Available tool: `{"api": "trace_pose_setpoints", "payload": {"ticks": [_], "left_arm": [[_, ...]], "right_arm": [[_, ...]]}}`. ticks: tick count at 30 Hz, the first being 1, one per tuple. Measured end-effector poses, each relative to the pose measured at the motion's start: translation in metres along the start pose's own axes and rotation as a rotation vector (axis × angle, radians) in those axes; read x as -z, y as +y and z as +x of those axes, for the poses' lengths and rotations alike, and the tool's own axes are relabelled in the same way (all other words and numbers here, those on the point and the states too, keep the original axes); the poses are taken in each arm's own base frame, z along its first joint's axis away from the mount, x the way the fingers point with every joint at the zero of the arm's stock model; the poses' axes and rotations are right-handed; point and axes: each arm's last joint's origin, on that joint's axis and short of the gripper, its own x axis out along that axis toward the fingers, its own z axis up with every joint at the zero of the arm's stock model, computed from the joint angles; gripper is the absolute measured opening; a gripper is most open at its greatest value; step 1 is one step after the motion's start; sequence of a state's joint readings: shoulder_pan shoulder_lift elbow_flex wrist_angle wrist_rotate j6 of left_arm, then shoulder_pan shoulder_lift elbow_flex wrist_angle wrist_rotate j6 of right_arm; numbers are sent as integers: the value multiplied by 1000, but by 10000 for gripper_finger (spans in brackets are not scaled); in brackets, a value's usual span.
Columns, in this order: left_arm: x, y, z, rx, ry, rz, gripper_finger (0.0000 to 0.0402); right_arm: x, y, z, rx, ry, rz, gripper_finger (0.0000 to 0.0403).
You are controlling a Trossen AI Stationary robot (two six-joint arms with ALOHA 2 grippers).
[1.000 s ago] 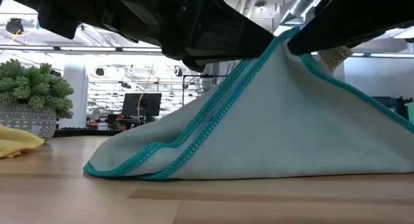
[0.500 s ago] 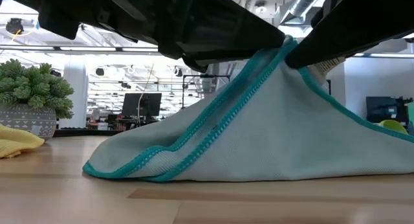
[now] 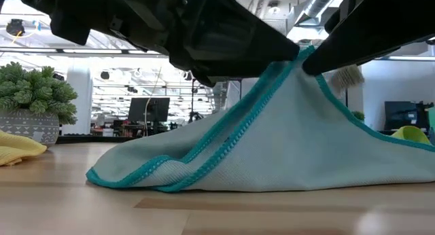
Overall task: Fold microfiber towels
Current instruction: Fold the blue microfiber cloth
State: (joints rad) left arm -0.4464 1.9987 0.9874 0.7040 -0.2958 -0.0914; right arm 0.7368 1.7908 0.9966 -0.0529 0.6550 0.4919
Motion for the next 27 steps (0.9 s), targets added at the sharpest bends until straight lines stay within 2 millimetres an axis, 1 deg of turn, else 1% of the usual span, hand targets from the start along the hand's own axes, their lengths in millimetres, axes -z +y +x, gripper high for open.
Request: {"api": "trace_pose_setpoints", "payload": {"ticks": [12,18,22,27], "left_arm": [[0,-1,0,6,5,1,169],[1,-1,0,5,9,2,169],[2,0,0,4,16,5,169],[4,0,0,4,35,64,169]], "right_arm": [[1,0,0,-9,9,-6,27],[8,2,-1,-109,118,-32,26],[13,3,-3,-117,142,-54,24],[19,2,-4,-136,202,-80,26]]}}
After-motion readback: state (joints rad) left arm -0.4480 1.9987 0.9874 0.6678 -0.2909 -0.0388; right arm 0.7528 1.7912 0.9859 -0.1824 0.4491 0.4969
